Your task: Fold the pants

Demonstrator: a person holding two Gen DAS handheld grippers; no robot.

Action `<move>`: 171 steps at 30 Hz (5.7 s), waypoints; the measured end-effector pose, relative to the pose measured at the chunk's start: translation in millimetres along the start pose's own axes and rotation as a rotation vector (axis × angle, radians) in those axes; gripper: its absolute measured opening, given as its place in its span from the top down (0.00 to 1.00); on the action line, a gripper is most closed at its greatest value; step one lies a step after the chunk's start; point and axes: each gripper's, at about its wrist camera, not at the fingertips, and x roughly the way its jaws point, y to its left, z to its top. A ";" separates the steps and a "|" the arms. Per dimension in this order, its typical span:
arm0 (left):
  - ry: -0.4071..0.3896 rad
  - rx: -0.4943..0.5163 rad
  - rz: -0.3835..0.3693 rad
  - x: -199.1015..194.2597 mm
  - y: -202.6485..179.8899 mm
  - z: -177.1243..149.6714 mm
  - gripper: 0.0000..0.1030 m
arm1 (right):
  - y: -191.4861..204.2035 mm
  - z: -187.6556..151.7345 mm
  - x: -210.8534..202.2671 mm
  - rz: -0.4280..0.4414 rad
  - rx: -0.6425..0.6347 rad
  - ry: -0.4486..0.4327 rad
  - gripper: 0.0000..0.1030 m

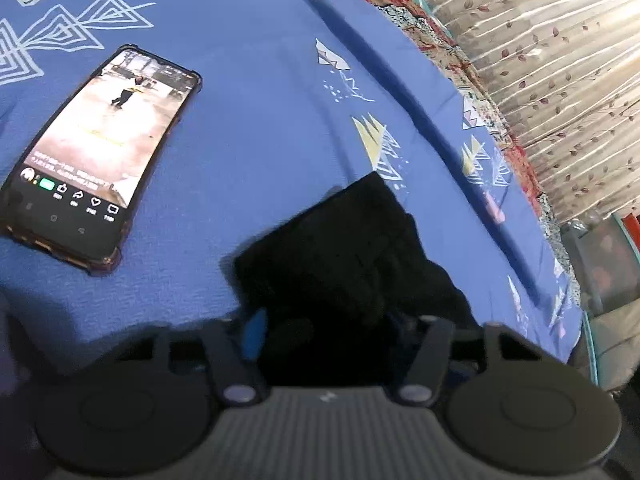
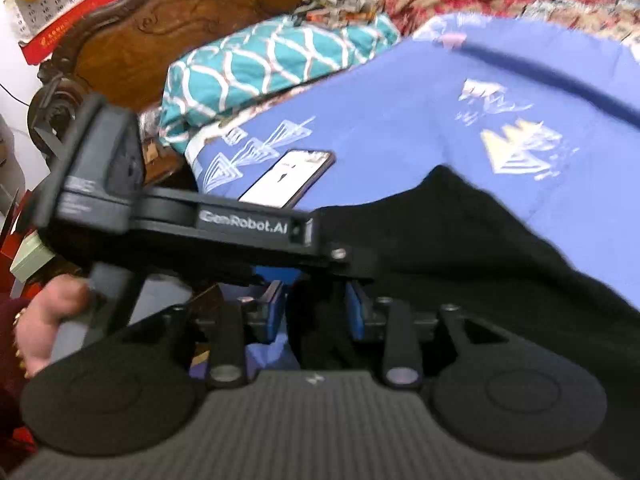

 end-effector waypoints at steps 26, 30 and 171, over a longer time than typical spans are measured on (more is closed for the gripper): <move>-0.019 -0.076 0.058 -3.8 -9.7 2.3 0.66 | -181.9 -300.8 -443.9 -0.942 1.242 -0.795 0.63; -0.011 -0.124 0.049 -8.7 -7.5 8.1 0.70 | -198.9 -318.6 -440.6 -0.961 1.316 -0.782 0.63; -0.094 0.510 0.069 37.6 -132.4 -29.2 0.52 | -137.8 -85.5 -141.6 -0.295 0.581 -0.175 0.75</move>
